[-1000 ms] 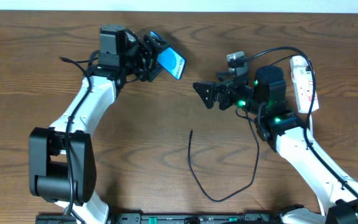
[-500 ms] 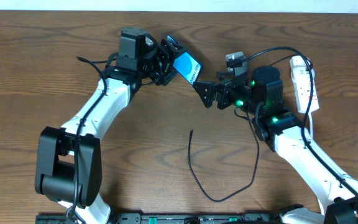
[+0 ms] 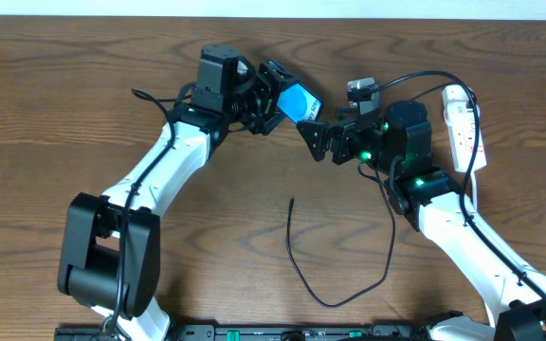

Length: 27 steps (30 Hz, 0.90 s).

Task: Plug charger to phone and switch on socket
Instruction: 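Bring the phone to the right gripper and close it on the phone's edge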

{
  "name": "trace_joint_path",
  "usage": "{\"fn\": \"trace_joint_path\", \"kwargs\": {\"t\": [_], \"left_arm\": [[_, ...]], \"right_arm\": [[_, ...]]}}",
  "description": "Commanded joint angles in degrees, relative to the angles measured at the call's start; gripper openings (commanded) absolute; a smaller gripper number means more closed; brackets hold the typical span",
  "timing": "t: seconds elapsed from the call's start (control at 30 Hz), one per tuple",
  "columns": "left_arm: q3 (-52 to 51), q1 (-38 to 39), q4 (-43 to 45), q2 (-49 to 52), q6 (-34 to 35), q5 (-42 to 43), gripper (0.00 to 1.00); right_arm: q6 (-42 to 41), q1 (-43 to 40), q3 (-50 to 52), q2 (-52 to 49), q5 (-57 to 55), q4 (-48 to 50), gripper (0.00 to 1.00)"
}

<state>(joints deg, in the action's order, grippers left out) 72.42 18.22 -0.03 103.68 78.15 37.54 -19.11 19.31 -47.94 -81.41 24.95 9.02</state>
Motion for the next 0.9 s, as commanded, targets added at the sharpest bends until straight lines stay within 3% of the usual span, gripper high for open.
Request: {"fn": "trace_joint_path", "kwargs": {"t": [0.0, 0.57, 0.87], "left_arm": [[0.28, 0.59, 0.57, -1.46, 2.67, 0.33, 0.08], [0.28, 3.43, 0.61, -1.46, 4.9, 0.33, 0.07], [0.28, 3.52, 0.61, -1.46, 5.18, 0.35, 0.07]], "right_arm": [[-0.59, 0.31, -1.14, -0.42, -0.9, 0.17, 0.99], [-0.59, 0.28, -1.11, -0.42, -2.6, -0.7, 0.99], [-0.61, 0.28, -1.11, -1.22, -3.02, -0.7, 0.94]]}}
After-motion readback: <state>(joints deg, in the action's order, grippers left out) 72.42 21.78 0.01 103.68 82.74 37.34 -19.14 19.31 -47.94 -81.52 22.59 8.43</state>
